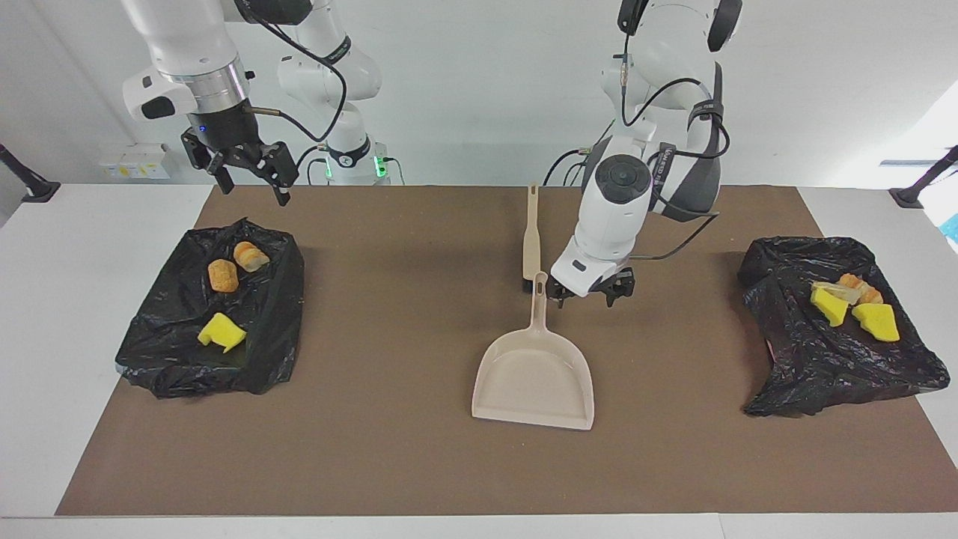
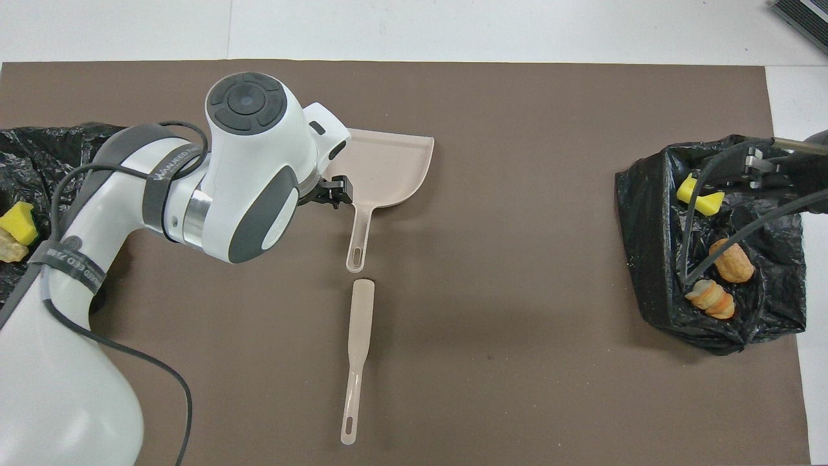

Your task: Sweep and dump trash in bin

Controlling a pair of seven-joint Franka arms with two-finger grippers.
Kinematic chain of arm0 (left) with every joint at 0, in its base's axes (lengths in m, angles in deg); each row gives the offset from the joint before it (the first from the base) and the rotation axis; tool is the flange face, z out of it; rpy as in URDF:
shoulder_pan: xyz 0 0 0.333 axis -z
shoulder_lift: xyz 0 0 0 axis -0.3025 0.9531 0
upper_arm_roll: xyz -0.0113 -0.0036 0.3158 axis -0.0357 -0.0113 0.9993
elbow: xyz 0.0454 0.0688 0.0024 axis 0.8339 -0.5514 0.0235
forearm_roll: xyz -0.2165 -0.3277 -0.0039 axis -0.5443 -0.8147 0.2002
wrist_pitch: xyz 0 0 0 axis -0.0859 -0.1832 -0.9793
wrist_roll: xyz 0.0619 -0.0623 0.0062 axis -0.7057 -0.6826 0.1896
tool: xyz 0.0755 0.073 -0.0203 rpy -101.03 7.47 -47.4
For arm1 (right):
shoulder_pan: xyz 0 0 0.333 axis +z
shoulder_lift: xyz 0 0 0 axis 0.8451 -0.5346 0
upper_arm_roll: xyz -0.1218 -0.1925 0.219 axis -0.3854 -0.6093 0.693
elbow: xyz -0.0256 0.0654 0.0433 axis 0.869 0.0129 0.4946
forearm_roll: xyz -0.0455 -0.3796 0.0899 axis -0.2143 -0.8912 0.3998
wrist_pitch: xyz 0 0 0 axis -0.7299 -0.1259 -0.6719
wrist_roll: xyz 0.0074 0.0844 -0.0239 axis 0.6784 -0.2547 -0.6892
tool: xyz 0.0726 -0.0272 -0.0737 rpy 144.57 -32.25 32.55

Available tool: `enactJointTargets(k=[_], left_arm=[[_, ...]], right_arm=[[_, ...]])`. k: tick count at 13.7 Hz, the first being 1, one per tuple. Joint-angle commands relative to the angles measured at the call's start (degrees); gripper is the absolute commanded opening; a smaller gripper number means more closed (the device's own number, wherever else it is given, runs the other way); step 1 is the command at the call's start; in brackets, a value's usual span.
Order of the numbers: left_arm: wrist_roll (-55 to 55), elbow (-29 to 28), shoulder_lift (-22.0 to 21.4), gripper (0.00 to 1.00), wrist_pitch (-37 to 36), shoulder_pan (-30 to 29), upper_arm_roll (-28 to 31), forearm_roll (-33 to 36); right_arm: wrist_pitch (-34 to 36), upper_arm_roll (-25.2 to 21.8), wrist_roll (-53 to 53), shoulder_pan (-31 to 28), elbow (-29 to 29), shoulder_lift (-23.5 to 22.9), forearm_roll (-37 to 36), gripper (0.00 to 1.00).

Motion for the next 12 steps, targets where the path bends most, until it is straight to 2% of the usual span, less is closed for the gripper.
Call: enactJointTargets(k=[1, 4, 10, 12], left_arm=[[-0.2, -1.2, -4.3, 1.0, -2.6, -2.8, 0.0, 0.0], [-0.8, -1.9, -7.6, 1.0, -3.7, -7.1, 0.0, -0.1], [-12.2, -1.0, -12.6, 1.0, -5.7, -16.5, 0.1, -3.0], [-17.5, -1.0, -13.6, 1.0, -8.5, -18.4, 0.3, -3.2]], right_arm=[[1.9, -0.4, -0.7, -0.2, -0.3, 0.7, 1.3, 1.0], [2.0, -0.4, -0.7, -0.4, -0.3, 0.7, 1.3, 1.0], [4.0, -0.4, -0.9, -0.4, -0.3, 1.0, 1.3, 1.0], [3.9, -0.4, -0.9, -0.4, -0.3, 1.0, 1.3, 1.0]])
